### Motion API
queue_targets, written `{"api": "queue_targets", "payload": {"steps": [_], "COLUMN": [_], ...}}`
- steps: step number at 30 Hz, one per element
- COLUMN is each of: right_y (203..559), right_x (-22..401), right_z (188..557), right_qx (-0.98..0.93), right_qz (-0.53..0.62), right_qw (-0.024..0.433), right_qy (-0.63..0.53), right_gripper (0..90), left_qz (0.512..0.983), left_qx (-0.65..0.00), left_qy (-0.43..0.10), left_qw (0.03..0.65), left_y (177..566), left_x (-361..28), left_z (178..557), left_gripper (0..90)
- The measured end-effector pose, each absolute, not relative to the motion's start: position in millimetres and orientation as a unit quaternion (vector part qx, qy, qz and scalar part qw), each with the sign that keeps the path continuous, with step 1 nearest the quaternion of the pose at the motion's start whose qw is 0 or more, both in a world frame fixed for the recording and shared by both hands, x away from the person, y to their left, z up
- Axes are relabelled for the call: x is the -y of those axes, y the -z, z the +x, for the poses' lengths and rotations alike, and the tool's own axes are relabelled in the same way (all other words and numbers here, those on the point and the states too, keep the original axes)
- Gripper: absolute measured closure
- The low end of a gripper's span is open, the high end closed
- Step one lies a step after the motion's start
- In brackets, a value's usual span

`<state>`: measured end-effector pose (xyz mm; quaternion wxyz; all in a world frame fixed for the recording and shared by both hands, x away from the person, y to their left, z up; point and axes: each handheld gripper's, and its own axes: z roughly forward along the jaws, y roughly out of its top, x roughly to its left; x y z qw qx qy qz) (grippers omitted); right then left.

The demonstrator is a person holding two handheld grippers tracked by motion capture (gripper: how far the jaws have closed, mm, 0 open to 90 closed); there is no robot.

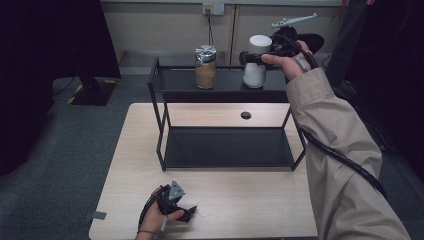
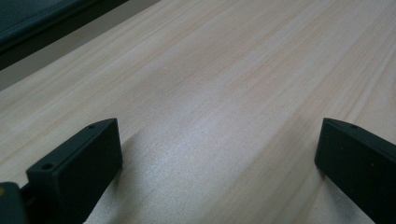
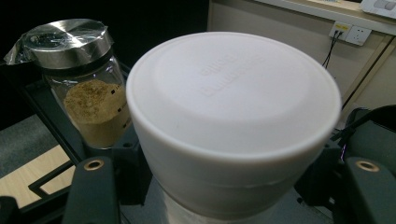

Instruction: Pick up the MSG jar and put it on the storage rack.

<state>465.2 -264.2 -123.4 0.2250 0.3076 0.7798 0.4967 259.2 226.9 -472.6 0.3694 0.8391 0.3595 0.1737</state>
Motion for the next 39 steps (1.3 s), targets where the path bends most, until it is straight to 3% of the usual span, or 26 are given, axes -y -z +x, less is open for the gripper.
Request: {"api": "queue_targets", "payload": {"steps": [5,21,39], "right_y": [125.4,139.6,154.9], "right_x": [263.8,275.8,293.4], "right_z": [464.2,451.2,421.3], "right_qx": [-0.779,-0.759,-0.772], "right_qz": [0.309,0.326,0.299], "right_qw": [0.226,0.225,0.233], "right_qy": [-0.497,-0.516,-0.510], "right_gripper": [30.8,0.2,0.0], "left_qz": [0.839,0.839,0.839], "left_qx": [-0.360,-0.360,-0.360], "left_qy": [-0.174,-0.174,-0.174], "left_qw": [0.369,0.369,0.369], "left_y": [472.6,472.5,472.5], "left_x": [-226.9,-226.7,-226.6], "left_z": [259.2,259.1,259.1], "left_gripper": [0.0,0.0,0.0]}}
